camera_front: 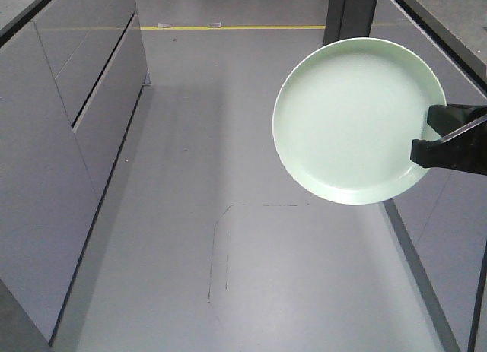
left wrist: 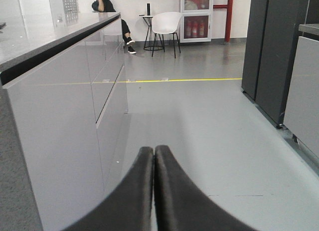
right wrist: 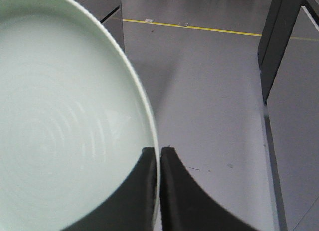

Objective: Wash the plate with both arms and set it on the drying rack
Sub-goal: 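Drive along the aisle carrying the plate in the right gripper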

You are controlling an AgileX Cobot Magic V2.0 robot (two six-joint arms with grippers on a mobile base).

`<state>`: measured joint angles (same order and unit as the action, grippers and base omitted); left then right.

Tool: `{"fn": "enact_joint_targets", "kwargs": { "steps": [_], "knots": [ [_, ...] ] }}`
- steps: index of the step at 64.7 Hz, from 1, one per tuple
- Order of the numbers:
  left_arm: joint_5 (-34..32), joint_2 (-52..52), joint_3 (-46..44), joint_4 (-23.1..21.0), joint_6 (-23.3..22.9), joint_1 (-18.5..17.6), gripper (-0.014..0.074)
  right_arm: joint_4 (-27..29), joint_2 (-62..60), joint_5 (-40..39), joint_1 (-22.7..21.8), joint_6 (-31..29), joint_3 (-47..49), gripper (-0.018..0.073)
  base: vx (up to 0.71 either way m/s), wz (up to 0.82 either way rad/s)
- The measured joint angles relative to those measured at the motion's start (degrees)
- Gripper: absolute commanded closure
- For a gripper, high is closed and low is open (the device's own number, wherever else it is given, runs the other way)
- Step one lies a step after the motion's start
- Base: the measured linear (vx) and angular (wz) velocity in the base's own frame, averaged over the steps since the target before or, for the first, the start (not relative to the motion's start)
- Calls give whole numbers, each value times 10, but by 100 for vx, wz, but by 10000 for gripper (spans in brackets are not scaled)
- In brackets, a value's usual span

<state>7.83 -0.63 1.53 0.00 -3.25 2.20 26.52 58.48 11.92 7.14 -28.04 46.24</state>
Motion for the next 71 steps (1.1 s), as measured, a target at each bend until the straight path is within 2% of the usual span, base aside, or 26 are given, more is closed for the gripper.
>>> {"fn": "enact_joint_targets", "kwargs": {
  "steps": [71],
  "knots": [
    [0, 0, 0, 0, 0, 0, 602, 0, 0, 0, 0, 0, 0, 564, 16, -2]
  ]
}}
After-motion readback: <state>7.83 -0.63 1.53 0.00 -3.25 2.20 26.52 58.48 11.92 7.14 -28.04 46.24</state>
